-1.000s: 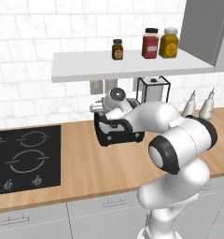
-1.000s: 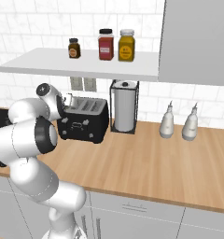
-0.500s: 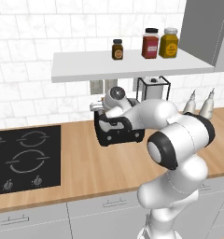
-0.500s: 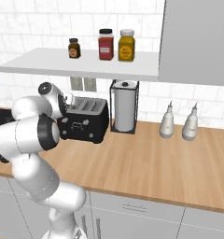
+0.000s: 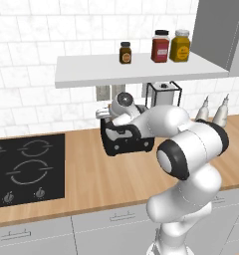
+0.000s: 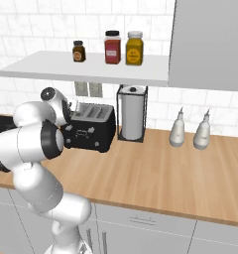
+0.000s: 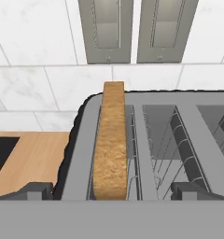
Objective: Start the toaster. Once the lever pops up, take the bread to the plate on the dining counter.
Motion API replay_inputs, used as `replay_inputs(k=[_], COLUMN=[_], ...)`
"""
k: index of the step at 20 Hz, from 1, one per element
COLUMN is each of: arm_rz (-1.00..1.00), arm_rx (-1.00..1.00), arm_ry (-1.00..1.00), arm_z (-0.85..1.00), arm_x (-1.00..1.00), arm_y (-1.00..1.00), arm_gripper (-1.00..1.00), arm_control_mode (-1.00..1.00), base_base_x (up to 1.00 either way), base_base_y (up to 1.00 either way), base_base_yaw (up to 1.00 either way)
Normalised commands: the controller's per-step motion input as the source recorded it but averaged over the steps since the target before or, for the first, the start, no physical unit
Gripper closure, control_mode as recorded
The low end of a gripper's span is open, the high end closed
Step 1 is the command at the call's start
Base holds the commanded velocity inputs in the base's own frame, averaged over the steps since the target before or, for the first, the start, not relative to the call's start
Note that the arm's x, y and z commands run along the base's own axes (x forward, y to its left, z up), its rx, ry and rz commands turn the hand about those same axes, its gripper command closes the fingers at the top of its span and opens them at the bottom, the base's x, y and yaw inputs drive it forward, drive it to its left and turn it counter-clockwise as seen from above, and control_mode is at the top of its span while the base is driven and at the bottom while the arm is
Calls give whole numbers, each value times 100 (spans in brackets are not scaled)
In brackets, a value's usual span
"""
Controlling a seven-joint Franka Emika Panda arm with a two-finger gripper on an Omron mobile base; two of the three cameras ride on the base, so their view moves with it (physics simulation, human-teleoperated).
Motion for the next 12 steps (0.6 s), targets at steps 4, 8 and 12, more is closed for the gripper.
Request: replay_inputs(k=[4, 8, 12], arm_rz=[0, 0, 0], arm_rx=[0, 0, 0], arm_ry=[0, 0, 0], arm_z=[-1, 0, 0], arm_x=[0, 0, 5], arm_y=[0, 0, 1], arm_gripper=[-100, -100, -100], arm_control_mode=[-100, -100, -100], base_base_x=[0, 0, 0], base_base_y=[0, 0, 0], base_base_yaw=[0, 0, 0])
